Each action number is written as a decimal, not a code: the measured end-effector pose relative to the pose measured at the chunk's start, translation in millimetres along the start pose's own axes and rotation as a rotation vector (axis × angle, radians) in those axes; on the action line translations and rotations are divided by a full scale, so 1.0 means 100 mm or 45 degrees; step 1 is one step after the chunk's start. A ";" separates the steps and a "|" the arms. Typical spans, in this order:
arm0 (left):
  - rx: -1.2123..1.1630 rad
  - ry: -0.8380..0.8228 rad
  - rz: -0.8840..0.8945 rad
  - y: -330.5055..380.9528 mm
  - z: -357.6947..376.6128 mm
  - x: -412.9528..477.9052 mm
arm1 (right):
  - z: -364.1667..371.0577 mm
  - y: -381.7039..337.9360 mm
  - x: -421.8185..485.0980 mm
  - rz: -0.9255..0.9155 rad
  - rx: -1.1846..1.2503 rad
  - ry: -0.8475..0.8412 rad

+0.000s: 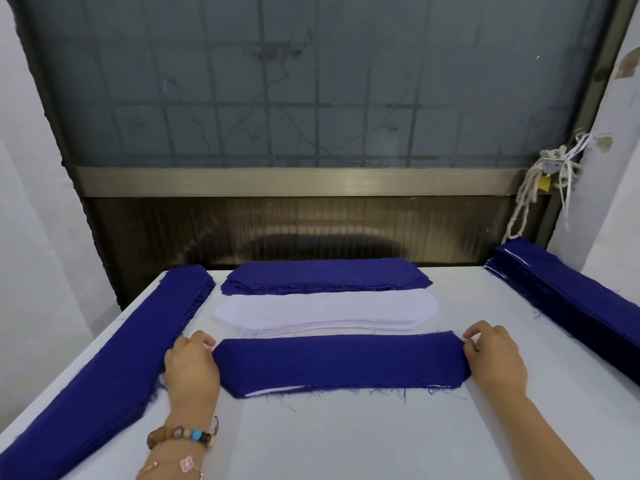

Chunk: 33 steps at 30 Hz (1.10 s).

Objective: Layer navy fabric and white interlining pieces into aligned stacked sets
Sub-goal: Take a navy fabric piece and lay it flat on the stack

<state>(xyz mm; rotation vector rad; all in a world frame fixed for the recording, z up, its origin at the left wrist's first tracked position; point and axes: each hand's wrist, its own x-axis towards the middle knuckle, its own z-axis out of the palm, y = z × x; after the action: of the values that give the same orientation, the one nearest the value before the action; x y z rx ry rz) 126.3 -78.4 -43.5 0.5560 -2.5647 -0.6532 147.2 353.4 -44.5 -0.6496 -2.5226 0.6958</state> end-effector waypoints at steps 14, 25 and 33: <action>-0.408 -0.331 0.381 0.10 0.04 -0.09 | 0.00 -0.08 -0.05 -0.610 0.243 -0.311; 0.061 -0.372 0.412 0.29 -0.02 -0.04 | -0.02 -0.33 0.12 -0.541 -0.239 -0.453; -0.142 0.040 0.484 0.82 0.08 0.22 | 0.24 -1.02 0.32 -0.661 -0.152 0.017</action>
<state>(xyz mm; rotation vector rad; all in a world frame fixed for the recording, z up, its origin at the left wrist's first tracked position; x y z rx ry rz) 82.2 -19.6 -0.2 0.0367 -2.4876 -0.6386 77.6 284.5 3.4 -0.0197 -2.5713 0.3521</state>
